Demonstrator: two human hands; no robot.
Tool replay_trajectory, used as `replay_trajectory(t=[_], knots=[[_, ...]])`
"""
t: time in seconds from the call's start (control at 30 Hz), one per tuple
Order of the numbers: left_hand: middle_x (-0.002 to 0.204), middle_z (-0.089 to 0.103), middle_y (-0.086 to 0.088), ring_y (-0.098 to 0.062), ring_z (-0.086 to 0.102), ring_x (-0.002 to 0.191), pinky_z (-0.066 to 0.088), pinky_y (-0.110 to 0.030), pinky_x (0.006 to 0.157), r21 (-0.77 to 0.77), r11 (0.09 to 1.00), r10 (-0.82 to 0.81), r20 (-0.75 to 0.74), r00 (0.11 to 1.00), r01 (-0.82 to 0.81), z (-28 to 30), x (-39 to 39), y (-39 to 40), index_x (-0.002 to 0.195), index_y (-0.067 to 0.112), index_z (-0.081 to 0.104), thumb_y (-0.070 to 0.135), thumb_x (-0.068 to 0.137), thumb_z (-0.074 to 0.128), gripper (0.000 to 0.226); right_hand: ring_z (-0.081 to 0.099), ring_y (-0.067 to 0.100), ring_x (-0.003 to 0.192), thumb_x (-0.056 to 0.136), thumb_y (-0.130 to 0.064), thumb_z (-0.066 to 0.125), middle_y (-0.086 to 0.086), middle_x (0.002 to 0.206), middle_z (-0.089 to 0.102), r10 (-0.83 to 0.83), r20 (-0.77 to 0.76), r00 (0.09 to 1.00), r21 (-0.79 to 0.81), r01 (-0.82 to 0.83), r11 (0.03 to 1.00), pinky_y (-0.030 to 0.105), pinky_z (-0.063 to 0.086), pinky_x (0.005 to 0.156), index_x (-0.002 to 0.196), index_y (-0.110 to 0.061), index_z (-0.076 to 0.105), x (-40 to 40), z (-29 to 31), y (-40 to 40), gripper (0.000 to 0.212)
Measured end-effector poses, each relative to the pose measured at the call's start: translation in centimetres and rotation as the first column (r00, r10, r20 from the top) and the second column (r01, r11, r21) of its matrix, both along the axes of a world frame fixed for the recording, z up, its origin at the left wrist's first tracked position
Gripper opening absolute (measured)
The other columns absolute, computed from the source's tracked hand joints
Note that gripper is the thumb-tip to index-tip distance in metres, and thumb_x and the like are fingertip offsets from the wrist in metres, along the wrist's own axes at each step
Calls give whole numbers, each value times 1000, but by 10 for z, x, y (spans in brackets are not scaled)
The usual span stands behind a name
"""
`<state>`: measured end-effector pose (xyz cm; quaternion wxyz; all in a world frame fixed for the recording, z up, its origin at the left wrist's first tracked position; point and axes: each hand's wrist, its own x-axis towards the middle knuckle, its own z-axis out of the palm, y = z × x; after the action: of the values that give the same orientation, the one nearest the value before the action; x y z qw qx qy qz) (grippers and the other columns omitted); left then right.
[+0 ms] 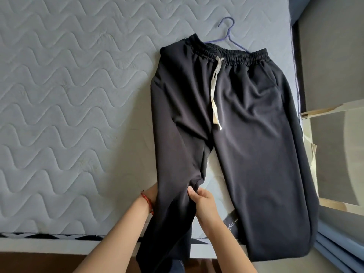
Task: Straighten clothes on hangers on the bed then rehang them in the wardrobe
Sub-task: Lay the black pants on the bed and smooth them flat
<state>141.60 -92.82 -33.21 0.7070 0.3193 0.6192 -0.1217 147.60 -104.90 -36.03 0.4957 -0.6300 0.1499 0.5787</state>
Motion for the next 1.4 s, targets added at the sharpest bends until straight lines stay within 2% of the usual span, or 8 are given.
replay_trajectory(t=[0.13,0.33,0.6,0.77,0.97,1.1,1.27,1.4], knots=[[43,47,-6,-15,36,57,36,-16,44,-94,941,326,5,945,-325,8,-9,-3,61,10,41,18,97,36,37,62,7,79,94,-11,48,-10,79,70,-57,225,973,-47,69,996,19,47,71,83,-17,65,1,27,-6,22],[70,64,2,-26,61,85,48,-37,75,594,803,94,-48,994,-47,14,-70,18,76,19,59,9,86,60,14,46,14,68,91,-9,53,-2,64,54,-136,491,860,-131,228,965,25,40,66,74,-7,59,20,40,-22,18],[82,75,-9,-30,67,86,50,-41,79,202,974,-102,-14,995,102,49,-120,6,76,13,74,52,53,76,46,62,20,102,91,-33,51,6,108,69,-295,-248,923,29,311,950,35,46,94,103,-11,65,-1,59,-20,29],[71,73,15,-12,68,85,51,-34,90,346,882,-337,-10,941,319,71,-137,4,76,24,71,31,67,78,14,68,20,94,85,-18,60,9,105,72,-47,-254,966,44,60,997,29,53,76,111,-2,63,-23,89,-32,31],[83,76,-3,-14,72,76,57,-26,64,125,951,166,568,806,-284,115,-152,1,79,13,78,51,28,89,64,68,19,92,92,-33,50,1,99,74,-55,-309,949,109,93,990,36,54,72,105,-16,64,-12,108,-44,26],[85,75,3,-12,69,89,52,-23,76,156,985,-123,350,929,72,106,-146,-28,78,13,74,52,36,88,59,63,22,108,92,-51,41,1,114,70,-116,-438,892,162,205,965,41,48,90,113,-20,64,-21,112,-52,44],[83,71,-4,-25,67,92,50,-37,81,542,773,-302,-144,942,330,113,-152,-34,80,13,67,35,69,72,25,68,26,100,77,-9,65,13,109,70,197,-379,904,297,-83,951,35,57,79,111,-3,63,-28,120,-65,35],[91,74,-12,-19,64,83,46,-32,77,543,812,-303,74,950,216,133,-172,-30,86,3,73,58,54,74,63,71,25,78,34,-13,93,16,91,73,85,-415,906,333,65,941,31,57,62,101,1,65,-22,117,-76,73]])
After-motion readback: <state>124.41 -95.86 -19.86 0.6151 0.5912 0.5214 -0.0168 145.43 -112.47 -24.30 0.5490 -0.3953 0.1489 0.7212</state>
